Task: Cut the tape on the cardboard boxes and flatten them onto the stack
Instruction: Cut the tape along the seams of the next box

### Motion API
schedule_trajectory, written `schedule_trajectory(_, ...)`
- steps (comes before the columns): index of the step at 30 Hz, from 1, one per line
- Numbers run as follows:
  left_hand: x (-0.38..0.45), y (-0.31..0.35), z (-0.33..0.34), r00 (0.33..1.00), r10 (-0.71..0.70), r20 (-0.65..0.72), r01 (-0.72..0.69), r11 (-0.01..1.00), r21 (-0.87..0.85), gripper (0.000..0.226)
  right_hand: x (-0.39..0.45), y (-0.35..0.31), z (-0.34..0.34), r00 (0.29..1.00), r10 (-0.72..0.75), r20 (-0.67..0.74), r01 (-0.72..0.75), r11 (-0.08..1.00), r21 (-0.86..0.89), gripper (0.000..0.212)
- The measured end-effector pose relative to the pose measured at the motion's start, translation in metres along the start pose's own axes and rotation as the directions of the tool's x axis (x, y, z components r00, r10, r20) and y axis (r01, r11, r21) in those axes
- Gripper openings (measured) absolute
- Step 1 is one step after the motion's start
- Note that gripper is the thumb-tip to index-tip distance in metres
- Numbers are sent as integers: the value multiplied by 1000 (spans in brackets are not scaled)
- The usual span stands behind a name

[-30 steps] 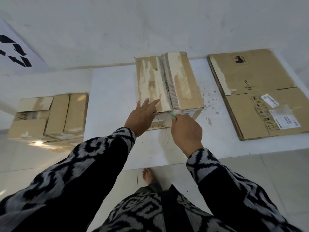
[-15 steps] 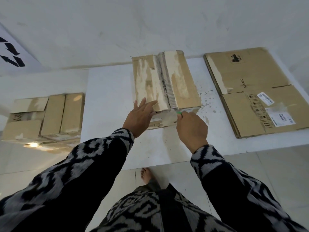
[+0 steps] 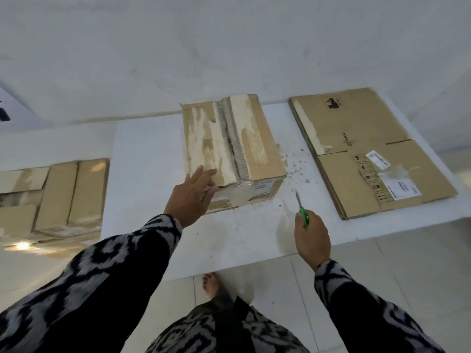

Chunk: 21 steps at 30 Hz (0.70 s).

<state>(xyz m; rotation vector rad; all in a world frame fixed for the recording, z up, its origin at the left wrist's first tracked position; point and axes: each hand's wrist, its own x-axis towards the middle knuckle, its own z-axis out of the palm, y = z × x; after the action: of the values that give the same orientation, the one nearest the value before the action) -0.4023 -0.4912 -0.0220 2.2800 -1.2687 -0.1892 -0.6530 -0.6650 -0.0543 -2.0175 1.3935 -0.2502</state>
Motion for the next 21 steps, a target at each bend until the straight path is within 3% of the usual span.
schedule_trajectory(3, 1, 1, -1, 1000, -9, 3, 9, 1000, -15, 30, 33, 19, 11, 980, 157, 126, -142, 983, -114, 35)
schedule_trajectory(5, 2, 1, -3, 1000, -18, 15, 19, 999, -36, 33, 50, 22, 19, 975, 202, 95, -187, 972, -142, 33)
schedule_trajectory(10, 4, 4, -3, 999, -46, 10, 47, 996, -77, 37, 81, 25, 31, 991, 130, -37, -134, 973, -188, 29)
schedule_trajectory(13, 4, 4, -4, 998, -56, 16, 57, 994, -88, 37, 87, 20, 29, 988, 139, -60, -150, 948, -282, 36)
schedule_trajectory(14, 4, 3, -3, 998, -59, 21, 61, 994, -94, 38, 87, 12, 24, 988, 121, -95, -140, 964, -227, 40)
schedule_trajectory(15, 4, 2, -2, 998, -65, 25, 67, 993, -102, 38, 86, -1, 17, 988, 72, -140, -84, 993, -84, 42)
schedule_trajectory(17, 3, 2, 0, 996, -90, 11, 91, 987, -135, 39, 86, -34, -2, 960, -171, -223, 214, 958, 189, 38)
schedule_trajectory(19, 1, 3, 2, 993, -120, -16, 115, 978, -173, 40, 89, -70, -24, 852, -510, -121, 523, 842, 135, 47)
schedule_trajectory(21, -1, 4, 4, 991, -133, -34, 124, 975, -187, 40, 95, -95, -37, 741, -639, 204, 664, 742, -86, 77)
